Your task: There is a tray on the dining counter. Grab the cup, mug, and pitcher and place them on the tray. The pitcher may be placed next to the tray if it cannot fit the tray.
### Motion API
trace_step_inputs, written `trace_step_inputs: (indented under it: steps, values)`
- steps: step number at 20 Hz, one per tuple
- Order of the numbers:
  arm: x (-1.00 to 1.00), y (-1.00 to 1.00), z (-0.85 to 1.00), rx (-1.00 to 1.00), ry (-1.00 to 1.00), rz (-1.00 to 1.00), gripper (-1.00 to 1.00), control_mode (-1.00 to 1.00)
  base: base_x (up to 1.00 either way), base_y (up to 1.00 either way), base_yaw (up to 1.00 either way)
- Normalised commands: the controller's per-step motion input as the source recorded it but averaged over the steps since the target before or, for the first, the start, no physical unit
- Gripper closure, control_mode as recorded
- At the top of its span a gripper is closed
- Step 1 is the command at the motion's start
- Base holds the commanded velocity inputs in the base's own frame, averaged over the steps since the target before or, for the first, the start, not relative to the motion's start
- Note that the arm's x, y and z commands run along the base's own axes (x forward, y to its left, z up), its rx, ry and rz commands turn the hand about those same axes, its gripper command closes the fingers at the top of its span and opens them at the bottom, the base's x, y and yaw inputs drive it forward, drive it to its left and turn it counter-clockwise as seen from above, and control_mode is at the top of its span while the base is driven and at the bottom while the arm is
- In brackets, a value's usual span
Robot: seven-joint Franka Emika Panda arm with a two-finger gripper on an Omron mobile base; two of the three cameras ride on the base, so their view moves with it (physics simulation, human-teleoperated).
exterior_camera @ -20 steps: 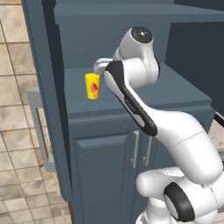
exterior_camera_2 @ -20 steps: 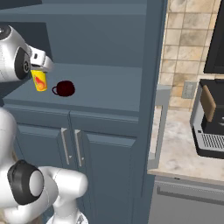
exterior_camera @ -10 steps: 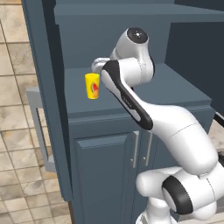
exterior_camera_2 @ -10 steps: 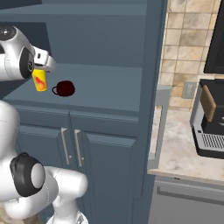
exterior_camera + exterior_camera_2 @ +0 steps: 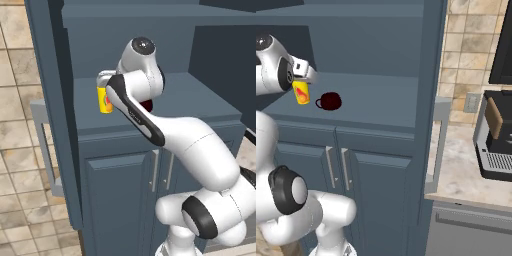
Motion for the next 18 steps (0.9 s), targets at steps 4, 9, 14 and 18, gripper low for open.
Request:
trace_step_inputs:
  steps: [4, 9, 14, 18]
  values:
    - [0.13, 0.11, -0.12, 0.00, 0.00, 0.00, -1.00, -1.00, 0.00, 0.00, 0.00]
    - [0.12, 0.01, -0.02, 0.00, 0.00, 0.00, -1.00, -1.00, 0.00, 0.00, 0.00]
    - [0.12, 0.00, 0.00, 0.00, 0.00, 0.00, -1.00, -1.00, 0.00, 0.00, 0.00]
    - [0.17, 0.00, 0.00, 0.00, 0.00, 0.00, -1.00, -1.00, 0.00, 0.00, 0.00]
